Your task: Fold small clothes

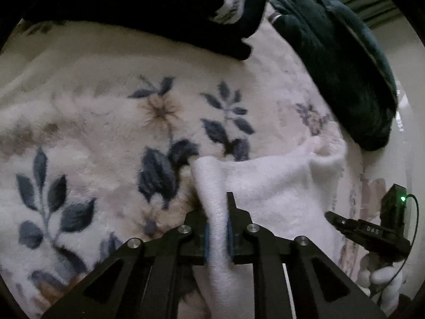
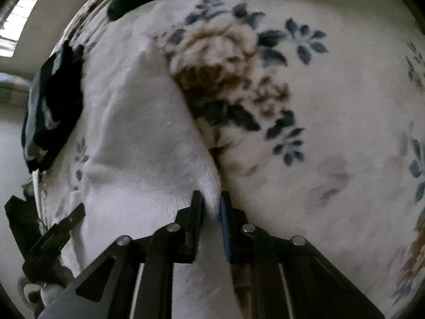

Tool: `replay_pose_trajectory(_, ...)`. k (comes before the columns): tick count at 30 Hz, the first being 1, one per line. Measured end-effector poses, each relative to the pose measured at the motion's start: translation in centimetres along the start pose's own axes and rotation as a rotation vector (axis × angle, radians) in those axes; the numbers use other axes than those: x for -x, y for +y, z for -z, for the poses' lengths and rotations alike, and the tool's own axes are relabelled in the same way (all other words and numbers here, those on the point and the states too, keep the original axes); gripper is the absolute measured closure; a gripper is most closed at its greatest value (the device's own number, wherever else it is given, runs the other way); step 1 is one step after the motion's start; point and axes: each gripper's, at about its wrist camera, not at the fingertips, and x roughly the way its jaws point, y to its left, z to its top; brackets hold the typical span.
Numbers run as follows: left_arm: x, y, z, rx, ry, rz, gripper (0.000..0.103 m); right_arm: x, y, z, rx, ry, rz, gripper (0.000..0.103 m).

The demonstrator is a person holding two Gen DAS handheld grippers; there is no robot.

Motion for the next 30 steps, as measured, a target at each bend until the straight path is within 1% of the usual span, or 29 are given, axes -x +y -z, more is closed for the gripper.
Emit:
replay_pose_trajectory(1, 1.1, -0.3, 0.4, -0.013, 0.003, 0.009, 0.077, 0.7, 0.0, 0.3, 0.002, 0.009, -0.009, 0.071)
replay_pose_trajectory(2, 2.2, -0.7, 1.0, -0.023, -0.001, 0.016, 0.070, 1.6, 0.1, 0.7, 0.006, 0.019, -0.029, 0.052)
replay_pose_trajectory(3, 3.5, -0.8, 1.8, -0.035, -0.005, 0.027, 0.051, 2.8, 0.1, 1.6, 0.015, 0.019, -0.069, 0.041)
replay_pose_trajectory(4, 5.0, -0.8, 3.1, -0.039, -0.008, 0.039, 0.041, 3.7, 0.0, 2.5, 0.025, 0.023, -0.094, 0.039)
replay_pose_trajectory(6, 7.5, -0.5, 5.8, -0.037, -0.006, 0.069, 0.040, 5.5, -0.5, 5.6, 0.038, 0.049, -0.123, 0.038)
replay_pose_trajectory(8, 9.3, -0.1, 9.1, -0.027, 0.025, 0.065, 0.040, 6.8, -1.7, 9.7, 0.024, 0.094, -0.142, 0.038)
replay_pose_trajectory(11, 11.2, 0.9, 15.1, 0.012, 0.093, 0.050, 0.040, 7.5, -3.5, 15.7, -0.004, 0.167, -0.128, 0.038)
replay_pose_trajectory(13, 11.9, 1.5, 19.4, 0.049, 0.134, 0.037, 0.040, 7.4, -5.2, 20.3, -0.034, 0.229, -0.107, 0.038)
replay_pose_trajectory(16, 11.2, 2.6, 25.3, 0.116, 0.198, 0.028, 0.040, 5.4, -8.1, 27.4, -0.120, 0.341, -0.121, 0.038)
replay_pose_trajectory(18, 9.9, 2.9, 28.7, 0.139, 0.233, 0.033, 0.040, 3.8, -10.1, 31.5, -0.147, 0.372, -0.122, 0.038)
replay_pose_trajectory(19, 9.3, 3.1, 29.8, 0.144, 0.241, 0.025, 0.040, 3.3, -10.4, 32.8, -0.151, 0.377, -0.129, 0.037)
replay_pose_trajectory(20, 8.5, 3.2, 31.0, 0.149, 0.249, 0.033, 0.040, 2.2, -10.6, 34.0, -0.155, 0.383, -0.143, 0.034)
replay_pose_trajectory(22, 7.8, 3.3, 32.6, 0.149, 0.242, 0.034, 0.041, 0.8, -10.9, 35.9, -0.165, 0.363, -0.217, 0.032)
replay_pose_trajectory(23, 7.5, 3.2, 33.0, 0.147, 0.231, 0.046, 0.041, 0.5, -10.8, 36.4, -0.162, 0.342, -0.247, 0.029)
replay_pose_trajectory(26, 7.9, 2.6, 33.4, 0.131, 0.192, 0.046, 0.040, 0.4, -10.8, 37.6, -0.157, 0.291, -0.321, 0.029)
replay_pose_trajectory(28, 7.7, 1.7, 33.5, 0.100, 0.180, 0.030, 0.043, 0.2, -10.3, 38.1, -0.177, 0.270, -0.401, 0.030)
replay_pose_trajectory(29, 7.7, 1.2, 33.6, 0.080, 0.173, 0.040, 0.043, 0.0, -9.9, 38.0, -0.180, 0.268, -0.410, 0.039)
replay_pose_trajectory(30, 7.3, 0.7, 33.3, 0.065, 0.168, 0.046, 0.060, -0.5, -9.4, 38.0, -0.186, 0.268, -0.416, 0.064)
